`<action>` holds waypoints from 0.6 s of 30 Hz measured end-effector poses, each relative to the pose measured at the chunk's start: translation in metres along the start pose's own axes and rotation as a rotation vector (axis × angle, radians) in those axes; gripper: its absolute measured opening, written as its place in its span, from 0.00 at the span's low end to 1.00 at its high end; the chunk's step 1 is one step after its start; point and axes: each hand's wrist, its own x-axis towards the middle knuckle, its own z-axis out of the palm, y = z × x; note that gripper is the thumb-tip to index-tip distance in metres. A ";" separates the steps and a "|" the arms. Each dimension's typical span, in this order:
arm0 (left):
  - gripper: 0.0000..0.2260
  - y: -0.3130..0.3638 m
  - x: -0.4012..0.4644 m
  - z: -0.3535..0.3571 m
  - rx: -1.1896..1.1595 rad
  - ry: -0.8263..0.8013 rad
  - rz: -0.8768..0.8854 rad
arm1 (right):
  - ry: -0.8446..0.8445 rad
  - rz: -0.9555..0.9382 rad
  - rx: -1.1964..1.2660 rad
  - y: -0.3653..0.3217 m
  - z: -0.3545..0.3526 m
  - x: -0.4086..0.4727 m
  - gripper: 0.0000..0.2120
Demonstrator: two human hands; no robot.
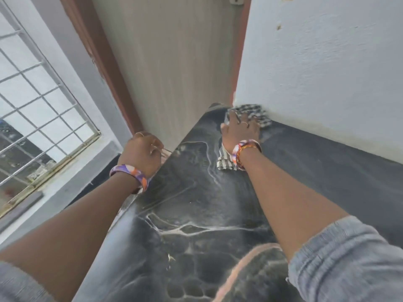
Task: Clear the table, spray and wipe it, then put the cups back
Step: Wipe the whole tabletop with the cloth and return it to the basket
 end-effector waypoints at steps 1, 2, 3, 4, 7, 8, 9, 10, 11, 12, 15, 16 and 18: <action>0.11 -0.003 0.001 -0.002 0.003 0.006 -0.001 | -0.018 -0.112 -0.014 -0.009 0.004 0.008 0.25; 0.11 -0.005 0.001 -0.004 -0.001 0.011 -0.006 | -0.047 -0.219 -0.006 -0.017 0.006 0.012 0.25; 0.12 -0.008 -0.001 -0.008 -0.004 0.014 -0.022 | -0.089 -0.314 0.014 -0.025 0.008 0.013 0.23; 0.12 -0.011 -0.004 -0.012 -0.004 0.017 -0.041 | -0.132 -0.395 0.032 -0.031 0.009 0.011 0.22; 0.12 -0.016 -0.018 -0.026 0.009 0.024 -0.081 | -0.194 -0.596 0.043 -0.045 0.008 -0.008 0.20; 0.11 -0.016 -0.023 -0.031 0.010 0.025 -0.098 | -0.215 -0.627 0.043 -0.050 0.006 -0.019 0.19; 0.11 -0.016 -0.031 -0.036 0.015 0.028 -0.123 | -0.236 -0.660 0.042 -0.055 0.005 -0.033 0.18; 0.11 -0.016 -0.042 -0.043 0.020 0.032 -0.155 | -0.257 -0.703 0.037 -0.061 0.005 -0.050 0.18; 0.11 -0.016 -0.052 -0.049 0.026 0.035 -0.178 | -0.269 -0.749 0.032 -0.068 0.005 -0.067 0.18; 0.11 -0.017 -0.062 -0.053 0.030 0.038 -0.197 | -0.277 -0.791 0.021 -0.076 0.006 -0.084 0.18; 0.10 -0.020 -0.103 -0.069 0.041 0.053 -0.269 | -0.318 -0.905 -0.034 -0.101 0.016 -0.132 0.18; 0.09 -0.021 -0.118 -0.075 0.043 0.061 -0.296 | -0.323 -0.931 -0.053 -0.108 0.019 -0.148 0.18; 0.13 -0.025 -0.145 -0.086 0.039 0.070 -0.344 | -0.321 -0.979 -0.084 -0.120 0.026 -0.176 0.19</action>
